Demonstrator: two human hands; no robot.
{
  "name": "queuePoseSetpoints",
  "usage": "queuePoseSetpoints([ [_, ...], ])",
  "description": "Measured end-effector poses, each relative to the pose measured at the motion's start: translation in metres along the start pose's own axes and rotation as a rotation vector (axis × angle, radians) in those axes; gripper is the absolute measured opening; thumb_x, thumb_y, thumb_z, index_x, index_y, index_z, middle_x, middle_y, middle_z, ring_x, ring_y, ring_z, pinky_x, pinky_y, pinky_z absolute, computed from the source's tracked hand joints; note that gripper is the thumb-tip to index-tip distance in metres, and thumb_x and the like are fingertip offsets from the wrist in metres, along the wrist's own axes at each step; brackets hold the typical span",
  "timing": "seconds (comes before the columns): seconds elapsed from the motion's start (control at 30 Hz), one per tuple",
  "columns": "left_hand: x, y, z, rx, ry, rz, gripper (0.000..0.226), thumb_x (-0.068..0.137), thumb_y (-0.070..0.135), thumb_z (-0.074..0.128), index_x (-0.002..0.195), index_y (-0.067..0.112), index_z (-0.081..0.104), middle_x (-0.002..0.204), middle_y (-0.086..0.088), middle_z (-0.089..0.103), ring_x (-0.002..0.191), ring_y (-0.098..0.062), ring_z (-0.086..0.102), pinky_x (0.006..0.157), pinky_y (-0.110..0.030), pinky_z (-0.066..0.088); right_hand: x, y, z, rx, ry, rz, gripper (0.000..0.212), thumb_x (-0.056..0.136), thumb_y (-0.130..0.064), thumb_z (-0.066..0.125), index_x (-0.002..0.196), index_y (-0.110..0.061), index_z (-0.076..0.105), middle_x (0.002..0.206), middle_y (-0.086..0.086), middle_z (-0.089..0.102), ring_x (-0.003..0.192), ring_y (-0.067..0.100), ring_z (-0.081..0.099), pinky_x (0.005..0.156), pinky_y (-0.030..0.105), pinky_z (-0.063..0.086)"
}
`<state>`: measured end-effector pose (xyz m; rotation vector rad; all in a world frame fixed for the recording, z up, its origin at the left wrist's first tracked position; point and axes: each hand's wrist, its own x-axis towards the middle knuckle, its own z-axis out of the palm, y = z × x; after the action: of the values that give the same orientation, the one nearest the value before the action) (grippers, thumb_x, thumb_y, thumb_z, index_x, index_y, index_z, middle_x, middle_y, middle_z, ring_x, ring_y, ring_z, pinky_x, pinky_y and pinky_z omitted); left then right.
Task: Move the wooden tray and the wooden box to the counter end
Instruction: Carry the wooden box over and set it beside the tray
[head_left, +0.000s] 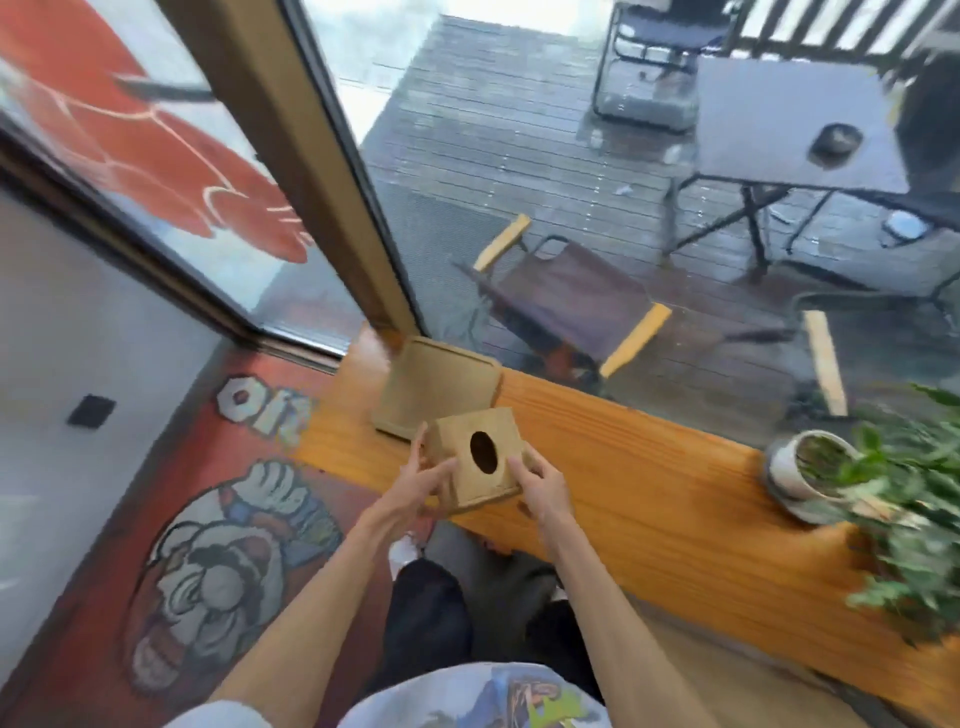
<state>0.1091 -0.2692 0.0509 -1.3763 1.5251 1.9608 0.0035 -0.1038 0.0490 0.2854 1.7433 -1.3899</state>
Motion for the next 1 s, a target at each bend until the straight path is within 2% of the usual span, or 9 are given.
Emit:
queuePoseSetpoints([
  [0.07, -0.01, 0.006, -0.041, -0.11, -0.044, -0.027, 0.079, 0.084, 0.035, 0.074, 0.135, 0.059, 0.019, 0.128, -0.011, 0.06, 0.108, -0.037, 0.066, 0.076, -0.054, 0.06, 0.002, -0.011, 0.045, -0.019, -0.075, -0.01, 0.04, 0.098, -0.027, 0.056, 0.138, -0.027, 0.055, 0.126, -0.002, 0.066, 0.112, 0.02, 0.06, 0.079, 0.031, 0.051],
  [0.2, 0.0, 0.006, -0.11, -0.326, 0.024, -0.033, 0.075, 0.08, 0.041, 0.078, 0.134, 0.04, 0.026, 0.123, -0.013, 0.061, 0.103, -0.039, 0.067, 0.083, -0.064, 0.056, 0.015, -0.021, 0.123, -0.037, -0.135, -0.048, 0.041, 0.092, -0.037, 0.062, 0.131, -0.047, 0.052, 0.139, 0.002, 0.058, 0.123, 0.022, 0.057, 0.103, 0.051, 0.049],
  [0.3, 0.01, 0.004, -0.146, -0.429, 0.082, -0.016, 0.075, 0.08, 0.033, 0.08, 0.132, 0.035, 0.025, 0.117, -0.016, 0.06, 0.096, -0.038, 0.066, 0.087, -0.064, 0.054, 0.03, -0.016, 0.173, -0.144, -0.135, -0.121, 0.085, 0.075, -0.06, 0.072, 0.145, -0.055, 0.025, 0.161, -0.004, 0.029, 0.144, 0.024, 0.035, 0.111, 0.057, 0.039],
  [0.4, 0.014, -0.006, -0.17, -0.496, 0.12, 0.013, 0.071, 0.082, 0.029, 0.078, 0.129, 0.043, 0.027, 0.122, -0.019, 0.059, 0.101, -0.041, 0.067, 0.086, -0.055, 0.058, 0.02, -0.015, 0.214, -0.143, -0.114, 0.065, 0.116, 0.07, -0.065, 0.076, 0.152, -0.046, -0.003, 0.165, -0.001, 0.014, 0.148, 0.03, 0.026, 0.109, 0.06, 0.039],
  [0.5, 0.015, -0.018, -0.184, -0.576, 0.093, 0.059, 0.074, 0.085, 0.026, 0.075, 0.136, 0.051, 0.027, 0.118, -0.018, 0.063, 0.092, -0.031, 0.067, 0.082, -0.047, 0.058, 0.015, -0.002, 0.238, 0.074, -0.165, 0.235, 0.107, 0.064, -0.065, 0.08, 0.15, -0.033, 0.025, 0.152, 0.006, 0.043, 0.13, 0.032, 0.051, 0.088, 0.052, 0.056],
  [0.6, 0.014, -0.027, -0.193, -0.54, 0.066, 0.078, 0.085, 0.075, 0.033, 0.082, 0.139, 0.044, 0.027, 0.11, -0.008, 0.07, 0.082, -0.016, 0.07, 0.074, -0.035, 0.052, 0.018, 0.01, 0.247, 0.282, -0.155, 0.179, 0.087, 0.063, -0.054, 0.086, 0.136, -0.021, 0.052, 0.13, 0.007, 0.066, 0.114, 0.029, 0.066, 0.094, 0.052, 0.056],
  [0.8, 0.023, -0.023, -0.23, -0.398, 0.069, 0.067, 0.094, 0.046, 0.079, 0.078, 0.123, 0.041, 0.041, 0.144, -0.001, 0.048, 0.127, -0.022, 0.052, 0.112, -0.054, 0.037, 0.033, 0.003, 0.23, 0.261, -0.267, 0.165, 0.054, 0.08, -0.037, 0.079, 0.128, -0.017, 0.063, 0.124, 0.011, 0.07, 0.119, 0.034, 0.063, 0.101, 0.058, 0.049],
  [0.9, 0.028, 0.001, -0.257, -0.231, 0.055, 0.15, 0.101, 0.052, 0.079, 0.074, 0.138, 0.049, 0.03, 0.147, 0.004, 0.041, 0.13, -0.024, 0.051, 0.108, -0.05, 0.042, 0.04, -0.01, 0.22, 0.102, -0.362, 0.154, 0.047, 0.082, -0.035, 0.077, 0.125, -0.019, 0.066, 0.12, 0.011, 0.071, 0.108, 0.027, 0.068, 0.089, 0.046, 0.058],
  [1.0, 0.033, 0.015, -0.272, 0.075, -0.134, 0.13, 0.084, 0.073, 0.064, 0.071, 0.146, 0.042, 0.036, 0.13, 0.011, 0.061, 0.115, -0.027, 0.063, 0.093, -0.042, 0.052, 0.048, -0.019, 0.232, -0.014, -0.362, 0.136, 0.058, 0.079, -0.035, 0.081, 0.132, -0.022, 0.061, 0.122, 0.005, 0.07, 0.11, 0.021, 0.067, 0.084, 0.037, 0.058],
])
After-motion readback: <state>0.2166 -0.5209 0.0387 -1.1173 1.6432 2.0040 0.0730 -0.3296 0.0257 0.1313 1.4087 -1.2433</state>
